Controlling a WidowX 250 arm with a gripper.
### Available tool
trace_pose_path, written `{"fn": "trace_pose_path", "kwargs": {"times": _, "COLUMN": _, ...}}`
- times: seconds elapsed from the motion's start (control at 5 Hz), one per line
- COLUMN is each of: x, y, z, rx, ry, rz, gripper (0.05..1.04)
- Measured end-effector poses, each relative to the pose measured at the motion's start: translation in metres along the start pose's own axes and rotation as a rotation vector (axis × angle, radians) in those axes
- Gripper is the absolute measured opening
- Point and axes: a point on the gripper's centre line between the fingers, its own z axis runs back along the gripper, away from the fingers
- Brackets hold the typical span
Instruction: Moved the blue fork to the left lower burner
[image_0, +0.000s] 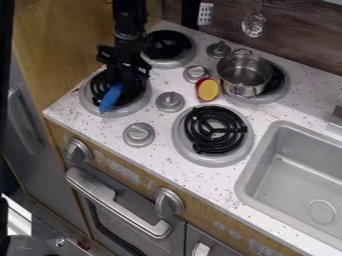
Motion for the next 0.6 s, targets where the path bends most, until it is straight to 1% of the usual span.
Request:
{"fn": "trace_pose_path", "kwargs": {"times": 0.2, "x": -0.001, "y": -0.006, "z": -0.001, "rx": -0.032, "ry": 0.003, "rz": 0.007, "gripper": 0.709}}
{"fn": "trace_pose_path", "kwargs": {"times": 0.4, "x": -0.004, "y": -0.014, "z": 0.023, "rx": -0.048, "ry": -0.054, "rz": 0.009, "gripper": 0.964}}
{"fn": "trace_pose_path", "kwargs": {"times": 0.6, "x": -0.016, "y": -0.027, "z": 0.06, "rx": -0.049, "ry": -0.126, "rz": 0.003, "gripper": 0.994}}
